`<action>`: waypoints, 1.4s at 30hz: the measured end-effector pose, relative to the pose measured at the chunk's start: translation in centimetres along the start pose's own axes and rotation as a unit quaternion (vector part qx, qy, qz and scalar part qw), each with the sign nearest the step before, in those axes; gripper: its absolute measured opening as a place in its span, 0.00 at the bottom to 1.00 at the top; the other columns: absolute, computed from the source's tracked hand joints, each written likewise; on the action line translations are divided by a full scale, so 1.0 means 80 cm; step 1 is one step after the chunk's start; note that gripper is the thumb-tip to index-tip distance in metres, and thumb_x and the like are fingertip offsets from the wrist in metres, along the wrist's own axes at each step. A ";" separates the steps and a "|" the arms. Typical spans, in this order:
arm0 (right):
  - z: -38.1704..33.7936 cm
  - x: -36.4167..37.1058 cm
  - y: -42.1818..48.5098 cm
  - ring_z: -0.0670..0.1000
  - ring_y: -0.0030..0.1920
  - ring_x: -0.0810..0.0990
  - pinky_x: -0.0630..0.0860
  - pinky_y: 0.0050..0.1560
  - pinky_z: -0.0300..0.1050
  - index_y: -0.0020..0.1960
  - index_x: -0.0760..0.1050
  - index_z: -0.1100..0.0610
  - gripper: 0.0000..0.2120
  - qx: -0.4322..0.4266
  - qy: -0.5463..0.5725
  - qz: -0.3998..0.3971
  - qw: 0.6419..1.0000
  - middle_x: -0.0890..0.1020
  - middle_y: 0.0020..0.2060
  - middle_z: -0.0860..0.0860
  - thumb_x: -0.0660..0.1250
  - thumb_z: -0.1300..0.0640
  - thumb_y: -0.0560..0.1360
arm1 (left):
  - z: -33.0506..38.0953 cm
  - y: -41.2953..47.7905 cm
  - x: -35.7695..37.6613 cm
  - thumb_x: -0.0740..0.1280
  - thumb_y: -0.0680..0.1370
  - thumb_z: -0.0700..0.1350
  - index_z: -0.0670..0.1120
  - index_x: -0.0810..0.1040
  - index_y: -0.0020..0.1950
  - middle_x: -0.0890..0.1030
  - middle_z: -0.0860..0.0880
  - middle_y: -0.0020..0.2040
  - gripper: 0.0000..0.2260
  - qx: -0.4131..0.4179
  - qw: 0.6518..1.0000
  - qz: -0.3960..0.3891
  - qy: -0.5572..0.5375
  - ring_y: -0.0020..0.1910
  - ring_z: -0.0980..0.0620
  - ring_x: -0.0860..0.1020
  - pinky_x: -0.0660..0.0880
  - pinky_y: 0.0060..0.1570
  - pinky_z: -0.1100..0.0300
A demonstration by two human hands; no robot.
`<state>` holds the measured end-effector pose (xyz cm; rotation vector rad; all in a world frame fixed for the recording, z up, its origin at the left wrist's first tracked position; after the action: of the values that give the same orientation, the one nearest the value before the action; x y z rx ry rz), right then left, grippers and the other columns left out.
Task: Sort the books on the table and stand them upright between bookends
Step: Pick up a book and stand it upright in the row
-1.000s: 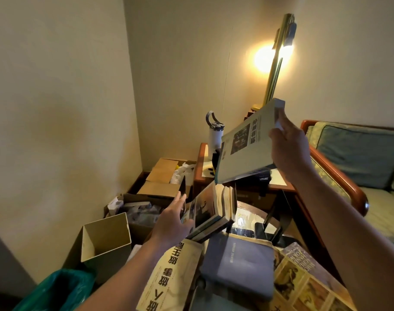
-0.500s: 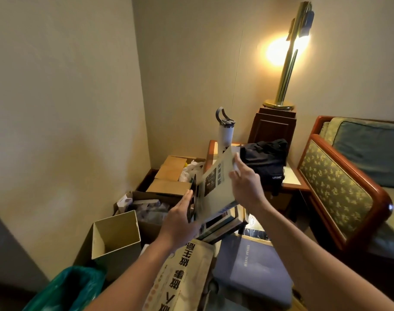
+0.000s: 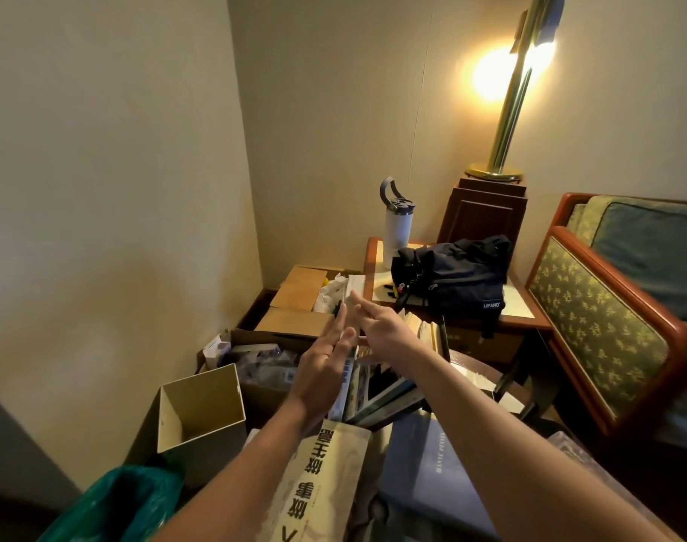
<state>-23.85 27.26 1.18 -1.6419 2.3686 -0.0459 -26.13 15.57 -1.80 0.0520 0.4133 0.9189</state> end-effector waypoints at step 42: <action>0.030 -0.046 -0.021 0.61 0.77 0.60 0.66 0.71 0.52 0.81 0.50 0.48 0.42 -0.097 -0.235 0.237 0.938 0.47 0.81 0.58 0.71 0.48 0.76 | -0.015 0.007 -0.008 0.52 0.86 0.52 0.62 0.57 0.79 0.64 0.52 0.78 0.20 -0.077 0.996 -0.024 0.037 0.67 0.58 0.67 0.66 0.55 0.67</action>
<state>-20.53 30.32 -0.10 -0.9559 2.3517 0.6171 -27.34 15.28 -2.62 -0.1328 0.4095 0.9044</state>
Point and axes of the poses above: each hand's wrist, its own y-axis towards the middle knuckle, its own x-axis out of the palm, z = x × y, the point moved 6 cm from there along y, towards the middle knuckle
